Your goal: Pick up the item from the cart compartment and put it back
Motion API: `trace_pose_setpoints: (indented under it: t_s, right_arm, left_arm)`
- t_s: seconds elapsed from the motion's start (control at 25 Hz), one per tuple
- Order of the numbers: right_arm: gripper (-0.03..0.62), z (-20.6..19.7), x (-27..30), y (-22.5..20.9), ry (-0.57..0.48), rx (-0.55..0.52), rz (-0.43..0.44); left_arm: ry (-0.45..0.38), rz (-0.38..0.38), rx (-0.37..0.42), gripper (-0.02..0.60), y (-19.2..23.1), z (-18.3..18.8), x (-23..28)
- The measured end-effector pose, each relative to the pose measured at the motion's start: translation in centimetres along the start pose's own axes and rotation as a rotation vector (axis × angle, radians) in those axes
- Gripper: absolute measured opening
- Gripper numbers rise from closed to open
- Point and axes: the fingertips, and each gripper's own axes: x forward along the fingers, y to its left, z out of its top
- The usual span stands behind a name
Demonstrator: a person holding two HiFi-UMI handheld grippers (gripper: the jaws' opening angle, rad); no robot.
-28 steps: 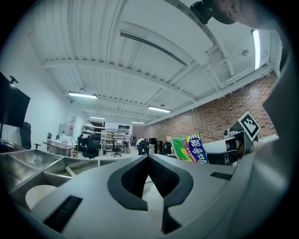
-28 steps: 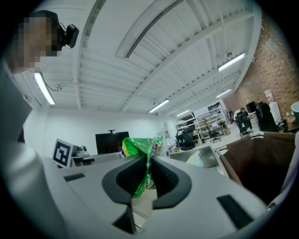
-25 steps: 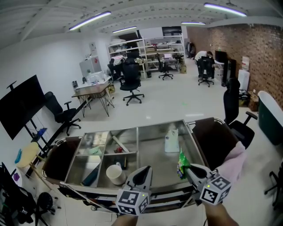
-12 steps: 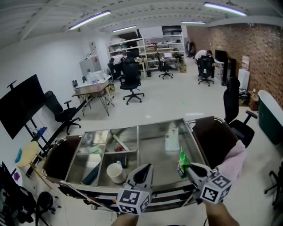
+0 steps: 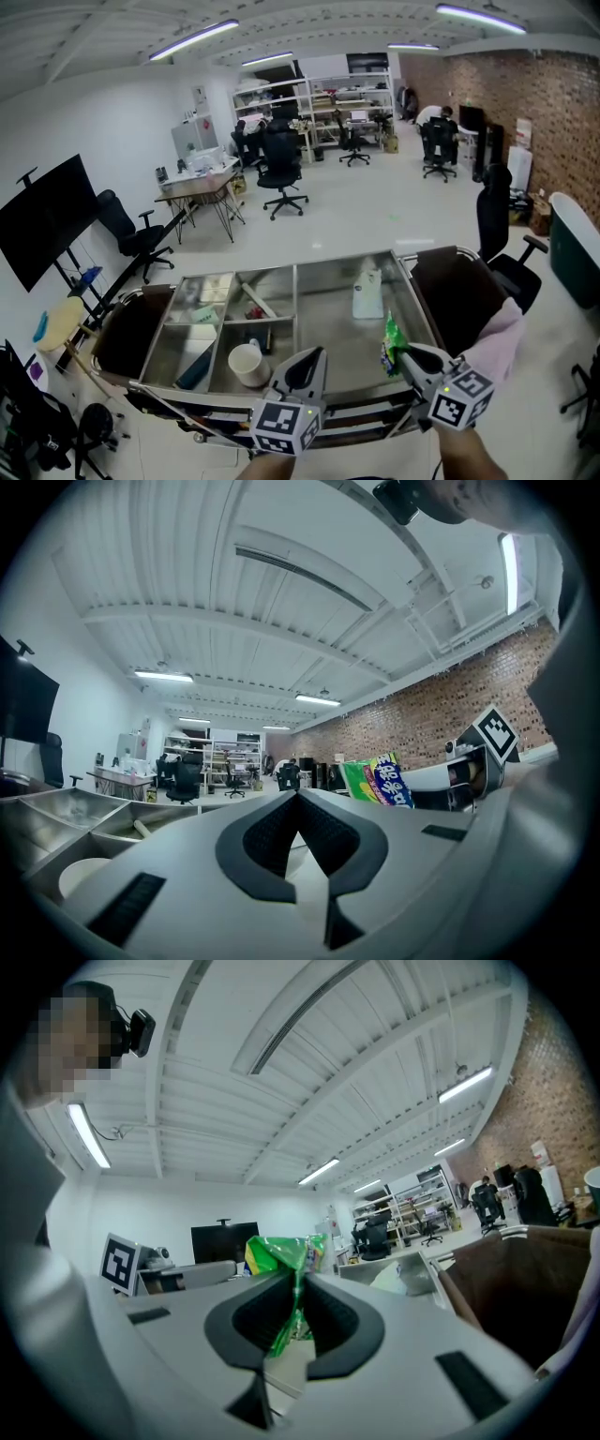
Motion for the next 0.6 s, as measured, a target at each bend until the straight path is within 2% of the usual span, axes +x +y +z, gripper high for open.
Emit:
trace_pose_setpoints:
  t_s: [0.6]
  right_arm:
    - [0.054, 2.9, 3.1, -0.2, -0.023, -0.072, -0.002]
  left_arm:
    - [0.003, 0.017, 0.033, 0.000, 0.2, -0.3, -0.3]
